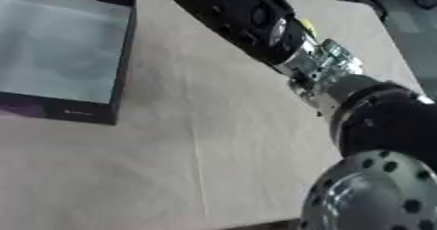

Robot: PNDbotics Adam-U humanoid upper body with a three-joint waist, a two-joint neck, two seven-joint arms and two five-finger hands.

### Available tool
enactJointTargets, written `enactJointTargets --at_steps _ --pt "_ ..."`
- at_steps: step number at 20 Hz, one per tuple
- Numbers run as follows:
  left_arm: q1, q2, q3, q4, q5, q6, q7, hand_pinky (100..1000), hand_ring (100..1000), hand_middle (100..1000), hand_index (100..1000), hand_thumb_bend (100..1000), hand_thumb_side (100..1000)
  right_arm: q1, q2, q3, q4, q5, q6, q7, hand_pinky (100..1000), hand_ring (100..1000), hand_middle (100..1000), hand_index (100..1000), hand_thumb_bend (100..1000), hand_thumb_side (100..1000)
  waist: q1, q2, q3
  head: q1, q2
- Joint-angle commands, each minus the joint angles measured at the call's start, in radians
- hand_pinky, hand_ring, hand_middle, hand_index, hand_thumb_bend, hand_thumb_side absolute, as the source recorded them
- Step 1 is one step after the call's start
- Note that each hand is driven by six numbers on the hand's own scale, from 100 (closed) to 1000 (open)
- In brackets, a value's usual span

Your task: Pick up objects on the table and place them in the box.

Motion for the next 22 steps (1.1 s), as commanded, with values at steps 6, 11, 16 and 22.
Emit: enactJointTargets --at_steps 6,11,16,22 --pt "0.065 0.225 0.076 -0.073 0.025 -0.201 0.240 780 574 776 779 213 468 0.007 -0.029 -0.003 0.044 0.024 0.008 0.022 836 712 795 580 100 100 0.019 -0.006 0.023 -0.046 -0.018" --pt "0.072 0.268 0.081 -0.080 0.009 -0.240 0.305 782 587 778 782 236 442 -0.005 -0.009 0.014 0.078 0.054 0.006 0.047 835 711 795 578 100 100 0.013 -0.009 0.037 -0.055 -0.023" --pt "0.066 0.272 0.079 -0.086 -0.002 -0.233 0.320 781 583 776 781 235 444 -0.012 0.042 0.048 0.063 0.076 0.009 0.087 834 711 796 577 100 100 0.007 -0.010 0.029 -0.033 -0.032" --pt "0.052 0.280 0.075 -0.090 -0.002 -0.227 0.319 782 584 776 778 235 442 -0.010 0.091 0.081 0.045 0.122 0.020 0.135 830 710 796 577 100 100 0.003 -0.008 0.023 -0.026 -0.035"
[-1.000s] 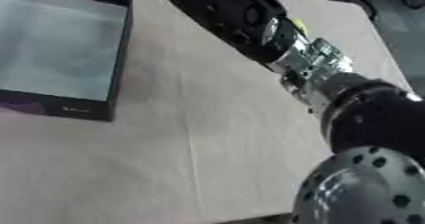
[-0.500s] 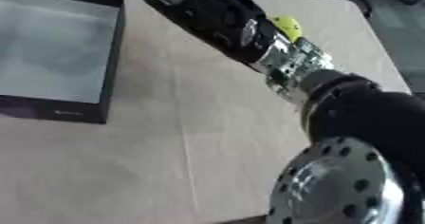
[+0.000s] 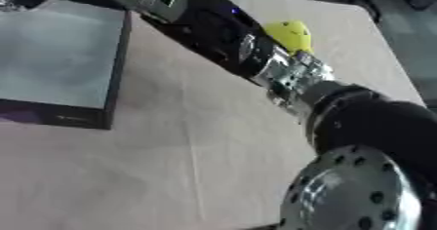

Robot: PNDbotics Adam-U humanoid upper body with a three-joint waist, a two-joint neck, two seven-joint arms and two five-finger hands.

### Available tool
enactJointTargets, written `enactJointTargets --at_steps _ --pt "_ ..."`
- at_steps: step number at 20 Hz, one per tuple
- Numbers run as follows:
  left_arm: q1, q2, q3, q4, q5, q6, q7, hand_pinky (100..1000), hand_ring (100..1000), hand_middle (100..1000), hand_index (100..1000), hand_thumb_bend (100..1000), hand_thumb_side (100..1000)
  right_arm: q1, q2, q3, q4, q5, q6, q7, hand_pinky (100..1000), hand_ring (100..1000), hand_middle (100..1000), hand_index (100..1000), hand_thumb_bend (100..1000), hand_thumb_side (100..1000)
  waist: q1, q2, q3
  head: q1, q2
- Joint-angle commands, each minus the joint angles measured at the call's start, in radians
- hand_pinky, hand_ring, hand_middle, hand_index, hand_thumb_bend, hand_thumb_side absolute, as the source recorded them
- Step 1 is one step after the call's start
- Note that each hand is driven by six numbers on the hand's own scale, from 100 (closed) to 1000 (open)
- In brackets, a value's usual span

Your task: Pick up objects on the table and place them in the box.

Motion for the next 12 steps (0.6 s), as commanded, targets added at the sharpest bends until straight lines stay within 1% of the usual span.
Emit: enactJointTargets --at_steps 1,7,12 --pt "-0.005 0.049 0.011 -0.020 -0.008 0.001 0.003 782 583 776 778 234 443 -0.012 0.001 0.004 -0.019 0.032 0.000 0.022 830 710 796 576 100 100 0.011 -0.012 -0.003 0.002 -0.012" --pt "-0.003 0.042 0.016 -0.024 -0.014 0.000 0.008 782 582 777 779 231 445 0.000 0.031 0.024 0.011 0.095 -0.008 0.045 827 710 796 576 100 100 0.006 -0.003 -0.010 0.009 -0.014" --pt "0.007 0.033 0.022 -0.023 -0.021 -0.001 0.011 783 577 777 776 222 453 0.015 0.045 0.023 0.052 0.142 -0.022 0.048 825 709 794 575 100 100 0.005 0.004 -0.021 0.032 -0.024"
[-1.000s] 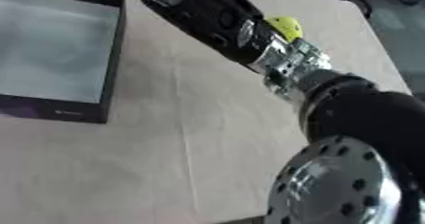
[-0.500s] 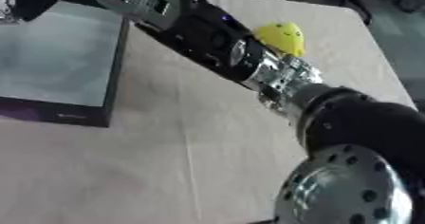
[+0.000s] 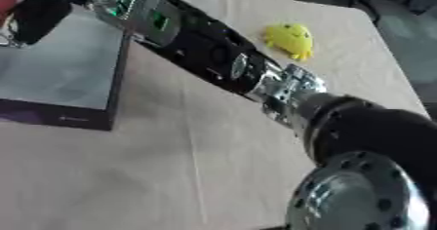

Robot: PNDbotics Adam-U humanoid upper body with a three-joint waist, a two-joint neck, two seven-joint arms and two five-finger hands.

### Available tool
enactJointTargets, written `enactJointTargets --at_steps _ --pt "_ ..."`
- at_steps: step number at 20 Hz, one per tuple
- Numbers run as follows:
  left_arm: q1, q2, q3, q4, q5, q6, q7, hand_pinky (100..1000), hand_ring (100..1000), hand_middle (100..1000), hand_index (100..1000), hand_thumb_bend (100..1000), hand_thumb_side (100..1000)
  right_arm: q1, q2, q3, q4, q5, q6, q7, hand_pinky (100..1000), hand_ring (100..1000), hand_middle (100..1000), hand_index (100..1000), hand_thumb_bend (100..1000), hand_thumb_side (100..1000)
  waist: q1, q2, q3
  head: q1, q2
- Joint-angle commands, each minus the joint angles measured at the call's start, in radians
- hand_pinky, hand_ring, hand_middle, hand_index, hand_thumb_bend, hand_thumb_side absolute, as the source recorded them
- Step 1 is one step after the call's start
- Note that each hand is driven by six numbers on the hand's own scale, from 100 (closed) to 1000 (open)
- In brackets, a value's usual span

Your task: Pick up objects on the table and place them in the box.

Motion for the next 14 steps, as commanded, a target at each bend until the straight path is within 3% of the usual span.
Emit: enactJointTargets --at_steps 1,9,11,12,13,14 --pt "0.004 0.031 0.018 -0.015 -0.006 -0.002 0.003 783 577 777 776 222 453 -0.003 -0.013 -0.015 0.014 0.022 -0.009 -0.001 825 709 794 575 100 100 0.013 -0.008 -0.004 0.016 -0.017" --pt "0.006 0.024 0.020 -0.006 -0.013 -0.010 -0.006 784 573 777 774 215 454 0.014 0.005 -0.016 0.063 0.083 -0.011 0.021 840 736 818 604 100 100 0.015 0.007 -0.023 0.029 -0.023" --pt "0.006 0.022 0.021 -0.004 -0.015 -0.012 -0.006 784 573 777 774 214 455 0.016 0.013 -0.014 0.072 0.100 -0.017 0.044 882 808 893 683 100 100 0.015 0.010 -0.028 0.029 -0.023" --pt "0.006 0.022 0.021 -0.002 -0.015 -0.012 -0.007 784 572 777 773 212 456 0.016 0.016 -0.014 0.073 0.107 -0.023 0.059 920 898 976 767 100 100 0.015 0.011 -0.029 0.030 -0.023" --pt "0.006 0.022 0.020 -0.001 -0.016 -0.012 -0.008 784 571 777 773 212 456 0.015 0.017 -0.015 0.070 0.114 -0.035 0.077 965 976 1000 838 100 100 0.015 0.012 -0.031 0.031 -0.023" --pt "0.006 0.023 0.019 0.000 -0.017 -0.014 -0.010 784 572 777 774 212 453 0.014 0.017 -0.019 0.068 0.121 -0.048 0.089 1000 1000 1000 899 100 257 0.016 0.013 -0.032 0.031 -0.023"
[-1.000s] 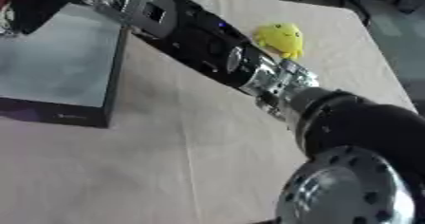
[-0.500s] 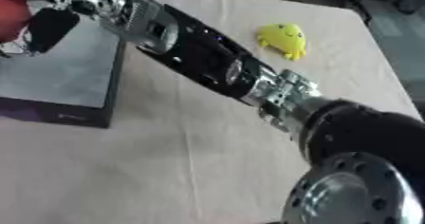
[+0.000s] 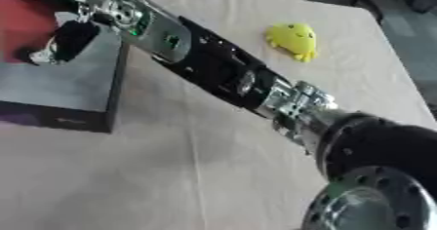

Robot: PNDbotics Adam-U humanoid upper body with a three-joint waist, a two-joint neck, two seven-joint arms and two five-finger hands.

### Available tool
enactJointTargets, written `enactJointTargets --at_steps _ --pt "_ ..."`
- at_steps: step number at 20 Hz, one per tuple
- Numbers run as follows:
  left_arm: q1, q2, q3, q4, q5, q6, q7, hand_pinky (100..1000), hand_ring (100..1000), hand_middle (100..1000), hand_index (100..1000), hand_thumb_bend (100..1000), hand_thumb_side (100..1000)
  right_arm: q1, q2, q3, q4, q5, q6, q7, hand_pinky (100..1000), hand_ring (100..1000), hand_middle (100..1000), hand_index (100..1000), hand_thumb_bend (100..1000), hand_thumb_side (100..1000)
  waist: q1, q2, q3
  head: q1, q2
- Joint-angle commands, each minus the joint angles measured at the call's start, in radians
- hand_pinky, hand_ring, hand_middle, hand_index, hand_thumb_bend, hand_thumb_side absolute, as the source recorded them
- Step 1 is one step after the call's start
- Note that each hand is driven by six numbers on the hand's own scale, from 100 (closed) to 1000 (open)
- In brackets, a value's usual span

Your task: Pick up objects on the table and place them in the box.

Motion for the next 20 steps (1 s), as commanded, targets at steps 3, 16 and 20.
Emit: enactJointTargets --at_steps 3,16,20 --pt "0.003 0.025 0.015 -0.003 -0.012 -0.010 -0.005 784 571 777 775 213 450 -0.015 -0.021 -0.036 -0.013 0.042 -0.051 0.026 1000 1000 1000 943 153 440 0.017 -0.010 -0.003 0.001 -0.016" --pt "0.010 0.022 0.012 0.009 -0.021 -0.021 -0.011 786 567 778 776 201 437 -0.011 -0.028 -0.090 0.021 0.048 -0.071 -0.045 1000 1000 1000 1000 366 100 0.017 -0.005 -0.010 0.004 -0.021" --pt "0.010 0.022 0.011 0.011 -0.023 -0.024 -0.014 786 566 778 777 206 452 -0.010 -0.027 -0.094 0.029 0.044 -0.068 -0.024 1000 1000 1000 1000 374 100 0.018 -0.002 -0.012 0.005 -0.021"
